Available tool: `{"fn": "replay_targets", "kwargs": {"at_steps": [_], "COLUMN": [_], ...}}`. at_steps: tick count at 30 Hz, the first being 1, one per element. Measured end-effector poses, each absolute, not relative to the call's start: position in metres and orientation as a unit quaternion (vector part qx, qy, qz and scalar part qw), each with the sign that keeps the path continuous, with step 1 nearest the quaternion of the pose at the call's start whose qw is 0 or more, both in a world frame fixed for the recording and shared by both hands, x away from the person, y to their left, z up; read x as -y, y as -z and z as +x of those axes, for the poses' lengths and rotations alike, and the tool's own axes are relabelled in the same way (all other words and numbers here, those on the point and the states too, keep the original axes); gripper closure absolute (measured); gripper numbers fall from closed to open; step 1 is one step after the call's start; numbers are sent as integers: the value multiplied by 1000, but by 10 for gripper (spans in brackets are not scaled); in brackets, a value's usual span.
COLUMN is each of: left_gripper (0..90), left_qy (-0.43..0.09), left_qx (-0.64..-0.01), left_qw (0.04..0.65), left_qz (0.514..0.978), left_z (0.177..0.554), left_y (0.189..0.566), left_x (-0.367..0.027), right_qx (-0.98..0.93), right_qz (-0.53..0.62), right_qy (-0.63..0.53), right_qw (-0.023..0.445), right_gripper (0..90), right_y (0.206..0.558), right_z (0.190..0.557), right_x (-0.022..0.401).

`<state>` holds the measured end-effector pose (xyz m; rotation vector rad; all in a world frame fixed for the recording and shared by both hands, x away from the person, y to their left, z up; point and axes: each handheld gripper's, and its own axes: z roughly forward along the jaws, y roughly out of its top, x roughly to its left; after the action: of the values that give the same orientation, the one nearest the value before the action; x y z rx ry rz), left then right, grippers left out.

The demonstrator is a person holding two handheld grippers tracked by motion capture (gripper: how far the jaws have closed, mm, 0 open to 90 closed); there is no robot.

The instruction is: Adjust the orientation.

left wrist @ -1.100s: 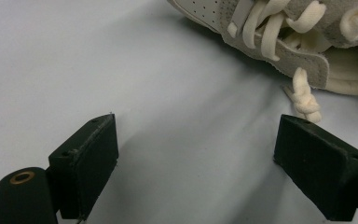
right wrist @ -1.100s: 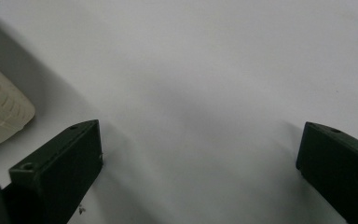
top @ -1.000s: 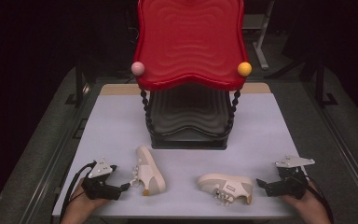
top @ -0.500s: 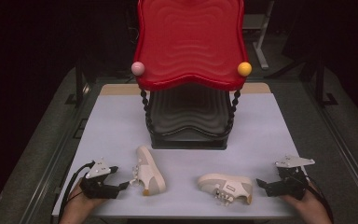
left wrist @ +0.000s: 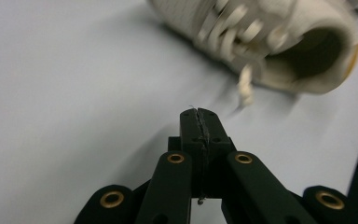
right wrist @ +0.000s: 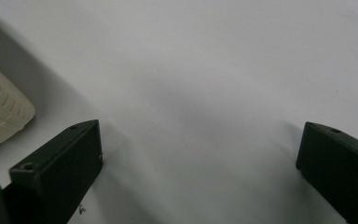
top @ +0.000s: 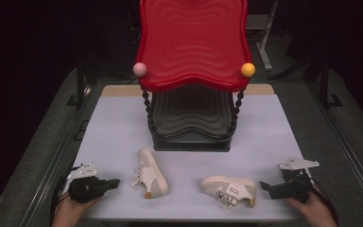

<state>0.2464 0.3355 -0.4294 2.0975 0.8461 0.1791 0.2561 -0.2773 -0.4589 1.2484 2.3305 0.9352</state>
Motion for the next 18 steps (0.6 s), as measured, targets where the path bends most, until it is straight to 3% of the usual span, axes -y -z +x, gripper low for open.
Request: {"fn": "replay_targets", "kwargs": {"at_steps": [18], "left_gripper": [899], "left_qy": [-91], "left_qx": [-264], "left_qw": [455], "left_qz": [845], "left_z": [263], "left_y": [401], "left_x": [-285], "right_qx": [-820], "right_qz": [438], "right_qy": [-329], "right_qw": [167], "right_gripper": [0], "right_y": [459], "right_z": [256], "right_x": [277]}}
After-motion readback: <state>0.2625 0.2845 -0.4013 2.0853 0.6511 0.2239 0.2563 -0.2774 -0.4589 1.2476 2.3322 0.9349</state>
